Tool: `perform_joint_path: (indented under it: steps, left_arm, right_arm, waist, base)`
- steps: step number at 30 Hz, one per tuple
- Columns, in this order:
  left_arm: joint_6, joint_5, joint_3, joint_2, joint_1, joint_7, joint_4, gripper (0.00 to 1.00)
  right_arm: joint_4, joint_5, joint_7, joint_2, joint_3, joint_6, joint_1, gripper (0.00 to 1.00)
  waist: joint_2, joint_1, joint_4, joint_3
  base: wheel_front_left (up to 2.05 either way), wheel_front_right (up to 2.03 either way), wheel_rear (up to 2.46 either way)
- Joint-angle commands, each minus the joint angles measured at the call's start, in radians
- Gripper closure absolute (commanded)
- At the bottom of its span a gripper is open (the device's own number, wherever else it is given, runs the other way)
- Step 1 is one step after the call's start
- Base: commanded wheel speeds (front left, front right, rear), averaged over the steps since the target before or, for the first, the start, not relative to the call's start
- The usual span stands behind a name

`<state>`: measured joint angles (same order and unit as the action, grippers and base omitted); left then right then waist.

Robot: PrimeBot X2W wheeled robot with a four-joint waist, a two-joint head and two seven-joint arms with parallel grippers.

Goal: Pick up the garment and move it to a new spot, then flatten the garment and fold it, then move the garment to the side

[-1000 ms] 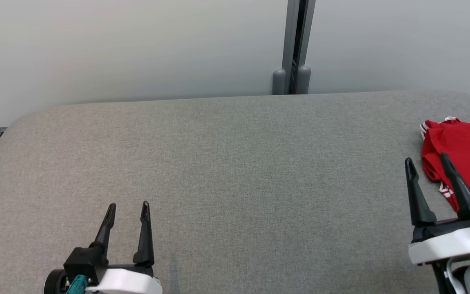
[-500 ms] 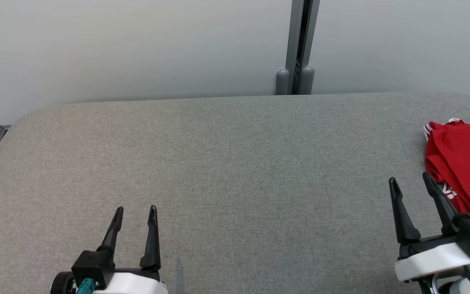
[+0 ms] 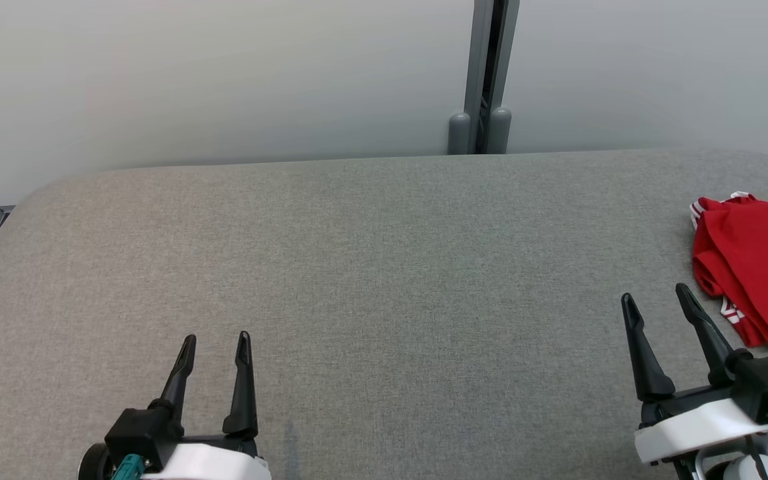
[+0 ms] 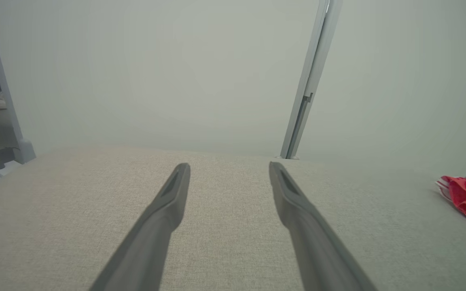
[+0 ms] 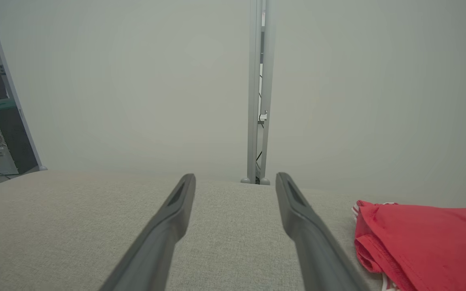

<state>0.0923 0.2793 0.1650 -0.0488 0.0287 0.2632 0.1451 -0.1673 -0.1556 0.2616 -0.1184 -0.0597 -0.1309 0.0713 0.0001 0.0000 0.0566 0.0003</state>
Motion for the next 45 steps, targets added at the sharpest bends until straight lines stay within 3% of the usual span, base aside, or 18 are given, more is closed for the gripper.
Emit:
perform_joint_path:
  steps: [1,45]
  left_arm:
    - [-0.005,0.006,-0.007,-0.005,0.007,0.001,-0.002,0.0]
    - [-0.044,0.093,-0.029,-0.005,0.03,0.001,-0.033,0.0]
  right_arm:
    - [-0.001,0.01,0.005,-0.004,0.001,0.0,0.001,0.0]
    - [-0.01,-0.002,0.005,-0.005,-0.02,0.0,0.002,0.0]
  waist:
    - [-0.0001,0.0,-0.001,-0.001]
    - [-0.0001,0.0,0.004,-0.003]
  base:
    - [0.0,0.0,0.0]
    - [0.0,0.0,0.0]
